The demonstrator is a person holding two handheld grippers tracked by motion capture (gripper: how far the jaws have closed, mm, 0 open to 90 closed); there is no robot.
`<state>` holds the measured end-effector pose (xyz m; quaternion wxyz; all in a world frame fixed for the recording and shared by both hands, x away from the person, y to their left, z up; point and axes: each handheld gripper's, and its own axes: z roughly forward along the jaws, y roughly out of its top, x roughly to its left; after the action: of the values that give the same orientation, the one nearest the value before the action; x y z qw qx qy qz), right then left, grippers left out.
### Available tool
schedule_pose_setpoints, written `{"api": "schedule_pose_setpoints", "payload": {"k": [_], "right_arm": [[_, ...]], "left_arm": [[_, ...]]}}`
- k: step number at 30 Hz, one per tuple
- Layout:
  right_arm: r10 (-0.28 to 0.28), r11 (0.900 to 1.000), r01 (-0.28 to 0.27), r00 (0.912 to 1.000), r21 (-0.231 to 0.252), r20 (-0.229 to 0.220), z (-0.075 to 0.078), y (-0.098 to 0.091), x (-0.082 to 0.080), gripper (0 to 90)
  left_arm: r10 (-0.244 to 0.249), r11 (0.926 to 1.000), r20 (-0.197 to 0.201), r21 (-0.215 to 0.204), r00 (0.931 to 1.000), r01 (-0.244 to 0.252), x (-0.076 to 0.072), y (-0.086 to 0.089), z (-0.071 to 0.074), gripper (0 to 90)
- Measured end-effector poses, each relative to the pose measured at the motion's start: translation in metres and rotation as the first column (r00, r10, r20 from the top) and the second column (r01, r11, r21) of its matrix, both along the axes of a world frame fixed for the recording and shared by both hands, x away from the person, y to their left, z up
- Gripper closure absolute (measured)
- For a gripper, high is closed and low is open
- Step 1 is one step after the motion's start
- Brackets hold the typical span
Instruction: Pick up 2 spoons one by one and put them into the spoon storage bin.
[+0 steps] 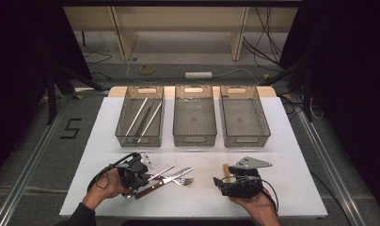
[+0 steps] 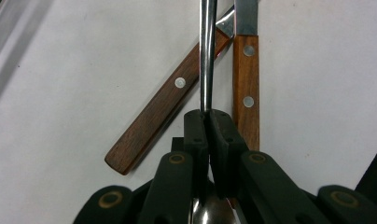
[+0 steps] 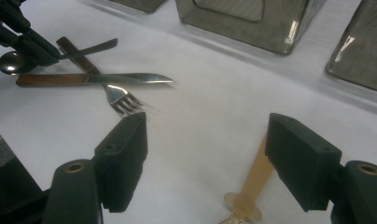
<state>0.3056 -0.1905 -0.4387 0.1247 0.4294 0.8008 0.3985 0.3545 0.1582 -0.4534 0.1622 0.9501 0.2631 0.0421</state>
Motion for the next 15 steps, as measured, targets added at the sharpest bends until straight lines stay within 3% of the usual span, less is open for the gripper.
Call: {"api": "schedule_pose_setpoints", "payload": {"k": [3, 8, 15], "right_arm": [[0.001, 1.0000, -0.001, 1.0000, 0.000, 0.000, 0.000, 0.000, 0.000, 30.7], [-0.004, 1.0000, 0.004, 1.0000, 0.002, -0.002, 0.000, -0.001, 0.000, 30.7], [-0.008, 0.9999, 0.008, 0.9999, 0.014, 0.010, 0.002, -0.002, 0.000, 30.6]], "left_arm": [[0.006, 0.9999, 0.000, -0.011, 1.0000, -0.006, 0.000, 0.000, 0.004, 85.2], [0.050, 0.9968, 0.001, -0.062, 0.9987, -0.050, 0.001, 0.004, 0.013, 85.2], [0.099, 0.9865, 0.014, -0.133, 0.9950, -0.096, 0.007, 0.004, 0.025, 85.2]]}}
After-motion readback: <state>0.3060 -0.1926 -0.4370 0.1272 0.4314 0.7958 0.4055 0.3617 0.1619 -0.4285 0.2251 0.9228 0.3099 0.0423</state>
